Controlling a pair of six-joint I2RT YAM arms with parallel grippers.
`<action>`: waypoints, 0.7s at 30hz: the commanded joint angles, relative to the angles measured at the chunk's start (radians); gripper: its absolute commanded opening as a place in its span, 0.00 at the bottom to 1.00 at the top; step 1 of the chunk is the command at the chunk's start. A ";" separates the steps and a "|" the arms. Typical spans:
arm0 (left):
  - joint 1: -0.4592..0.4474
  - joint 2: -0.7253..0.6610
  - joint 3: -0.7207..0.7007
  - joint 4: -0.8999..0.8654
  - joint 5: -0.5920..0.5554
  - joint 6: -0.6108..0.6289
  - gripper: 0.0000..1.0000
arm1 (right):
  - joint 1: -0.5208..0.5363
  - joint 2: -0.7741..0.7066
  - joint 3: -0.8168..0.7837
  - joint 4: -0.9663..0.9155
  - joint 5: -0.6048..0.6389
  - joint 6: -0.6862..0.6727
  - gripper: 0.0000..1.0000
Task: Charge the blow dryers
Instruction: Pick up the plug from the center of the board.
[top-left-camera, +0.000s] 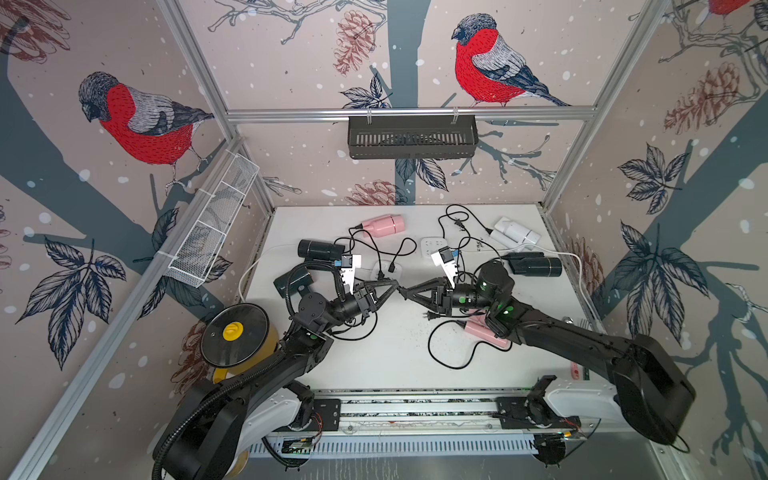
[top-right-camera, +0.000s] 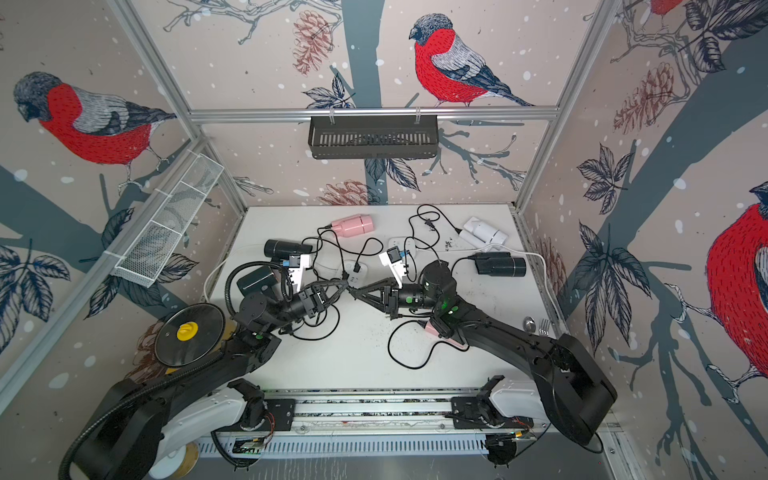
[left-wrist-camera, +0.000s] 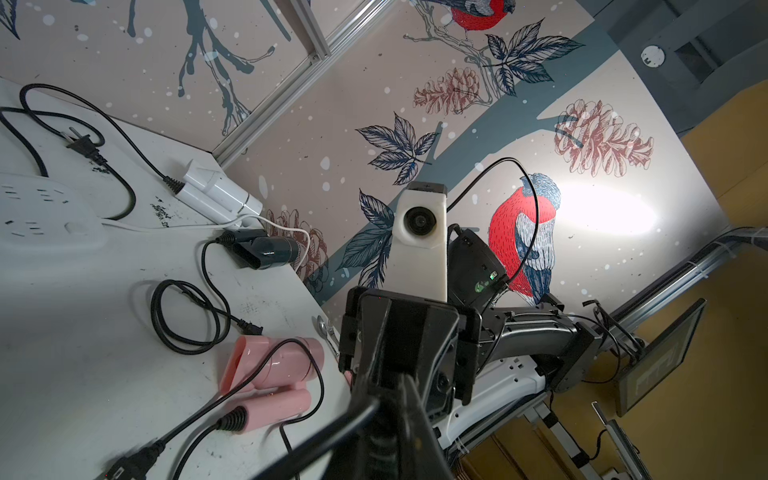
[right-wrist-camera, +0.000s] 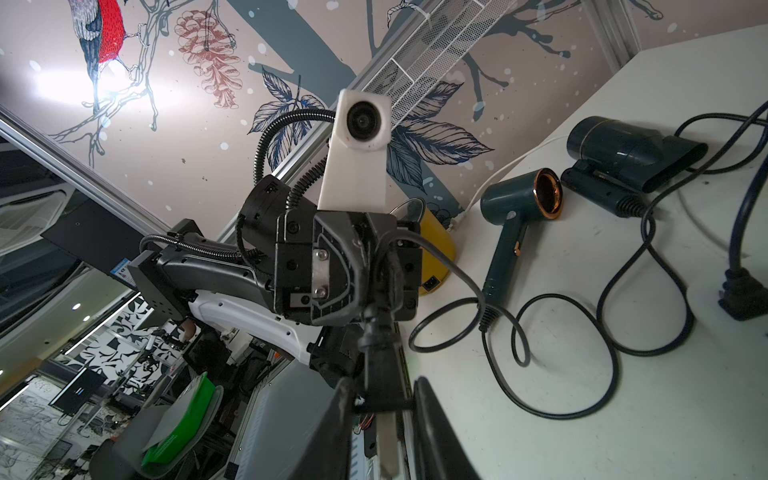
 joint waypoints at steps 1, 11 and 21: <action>-0.001 0.007 0.007 0.054 0.038 -0.019 0.09 | 0.001 0.002 0.010 0.046 -0.013 0.006 0.22; 0.000 0.049 0.032 0.050 0.146 -0.016 0.32 | -0.010 -0.013 -0.002 0.044 -0.018 0.013 0.17; 0.000 0.079 0.063 0.025 0.160 0.003 0.19 | -0.019 -0.010 -0.009 0.055 -0.018 0.022 0.19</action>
